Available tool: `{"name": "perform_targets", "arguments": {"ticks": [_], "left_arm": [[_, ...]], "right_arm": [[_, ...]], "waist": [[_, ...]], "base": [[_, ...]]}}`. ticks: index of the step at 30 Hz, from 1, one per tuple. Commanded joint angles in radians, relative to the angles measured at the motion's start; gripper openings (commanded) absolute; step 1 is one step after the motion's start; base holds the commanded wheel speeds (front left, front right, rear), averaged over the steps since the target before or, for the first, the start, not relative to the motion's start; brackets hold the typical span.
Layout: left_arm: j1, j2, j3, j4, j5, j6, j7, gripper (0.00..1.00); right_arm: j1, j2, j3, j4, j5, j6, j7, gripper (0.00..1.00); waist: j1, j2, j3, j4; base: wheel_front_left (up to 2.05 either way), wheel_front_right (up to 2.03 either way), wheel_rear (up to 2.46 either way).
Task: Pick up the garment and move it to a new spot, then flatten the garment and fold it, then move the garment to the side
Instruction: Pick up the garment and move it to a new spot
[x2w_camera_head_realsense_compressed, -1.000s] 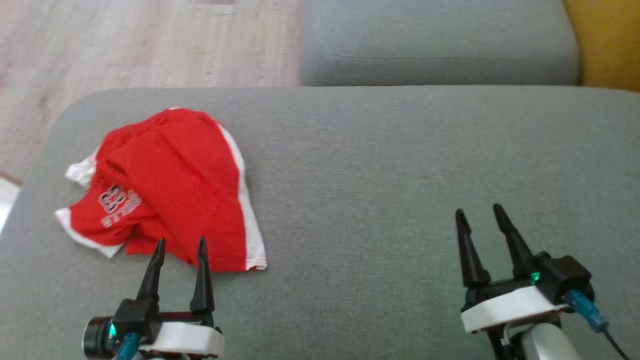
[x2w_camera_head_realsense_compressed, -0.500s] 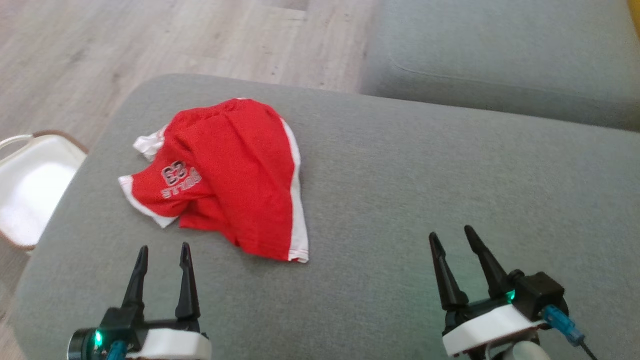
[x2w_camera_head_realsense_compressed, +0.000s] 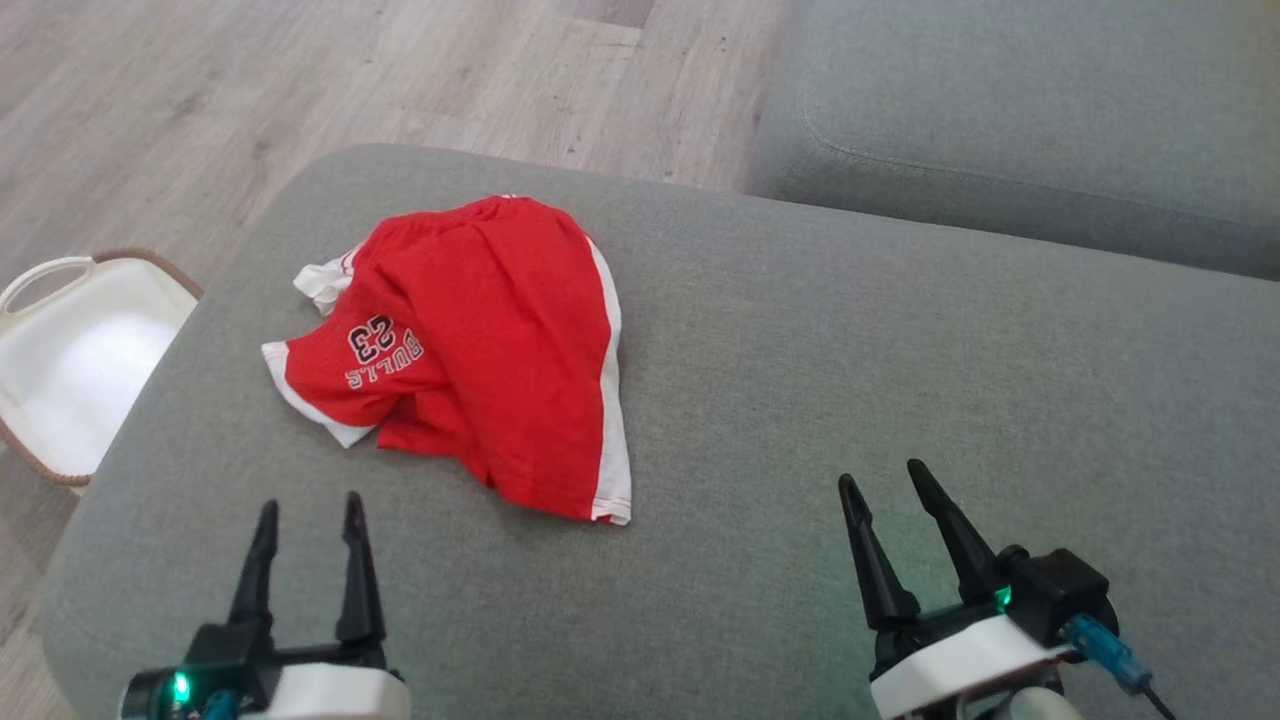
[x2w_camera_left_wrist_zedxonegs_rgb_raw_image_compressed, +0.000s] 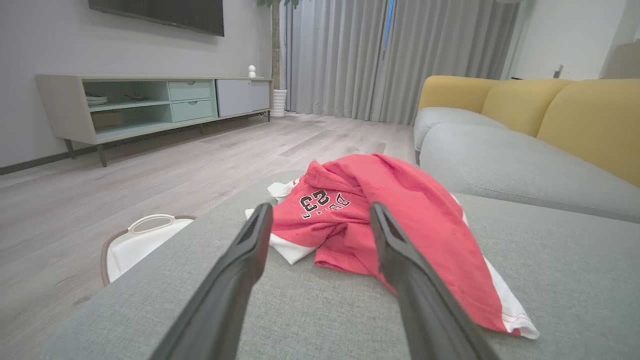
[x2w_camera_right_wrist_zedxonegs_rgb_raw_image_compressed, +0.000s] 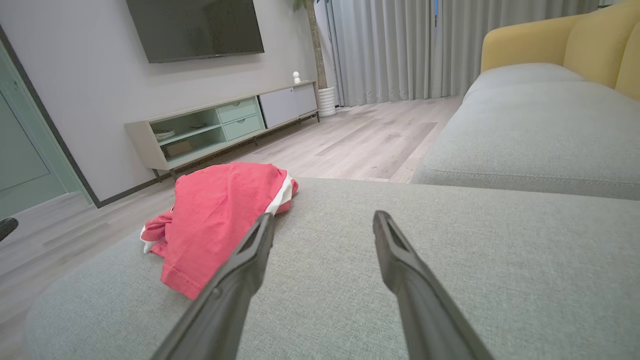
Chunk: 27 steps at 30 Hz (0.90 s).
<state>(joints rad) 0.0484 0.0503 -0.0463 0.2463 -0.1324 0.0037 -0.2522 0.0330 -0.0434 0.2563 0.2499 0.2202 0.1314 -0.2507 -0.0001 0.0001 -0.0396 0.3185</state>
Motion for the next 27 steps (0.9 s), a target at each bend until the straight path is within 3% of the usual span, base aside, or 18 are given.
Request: {"name": "perform_targets", "arguments": {"ticks": [1, 9, 13, 19, 23, 27], "left_arm": [[-0.034, 0.000, 0.043, -0.040, -0.005, 0.011, -0.010, 1.00], [-0.084, 0.011, 0.082, -0.045, 0.023, -0.004, -0.010, 1.00], [-0.176, 0.059, 0.115, -0.010, 0.043, -0.022, -0.010, 1.00], [-0.407, 0.167, 0.096, 0.187, 0.070, -0.080, 0.013, 1.00], [-0.622, 0.234, 0.052, 0.376, 0.045, -0.121, 0.140, 1.00], [-0.744, 0.272, 0.000, 0.496, 0.005, -0.133, 0.240, 1.00]], "right_arm": [[-0.036, -0.007, 0.027, -0.025, 0.007, -0.001, -0.011, 1.00], [-0.060, -0.007, 0.027, -0.033, -0.002, -0.001, -0.011, 1.00], [-0.074, -0.007, 0.011, -0.047, -0.006, -0.001, -0.011, 1.00], [-0.103, -0.007, -0.022, -0.068, -0.037, -0.001, -0.011, 1.00], [-0.137, -0.007, -0.047, -0.087, -0.062, -0.001, -0.011, 1.00], [-0.161, -0.007, -0.066, -0.103, -0.071, -0.001, -0.011, 1.00]], "waist": [[0.0001, -0.0001, 0.006, -0.009], [0.0001, -0.0001, 0.039, -0.044], [0.0001, -0.0001, 0.076, -0.068], [0.0001, -0.0001, 0.152, -0.097], [0.0001, -0.0001, 0.220, -0.127], [0.0001, -0.0001, 0.266, -0.157]], "base": [[0.00, 0.00, 0.00], [0.00, 0.00, 0.00], [0.00, 0.00, 0.00], [0.00, 0.00, 0.00], [0.00, 0.00, 0.00], [0.00, 0.00, 0.00]]}}
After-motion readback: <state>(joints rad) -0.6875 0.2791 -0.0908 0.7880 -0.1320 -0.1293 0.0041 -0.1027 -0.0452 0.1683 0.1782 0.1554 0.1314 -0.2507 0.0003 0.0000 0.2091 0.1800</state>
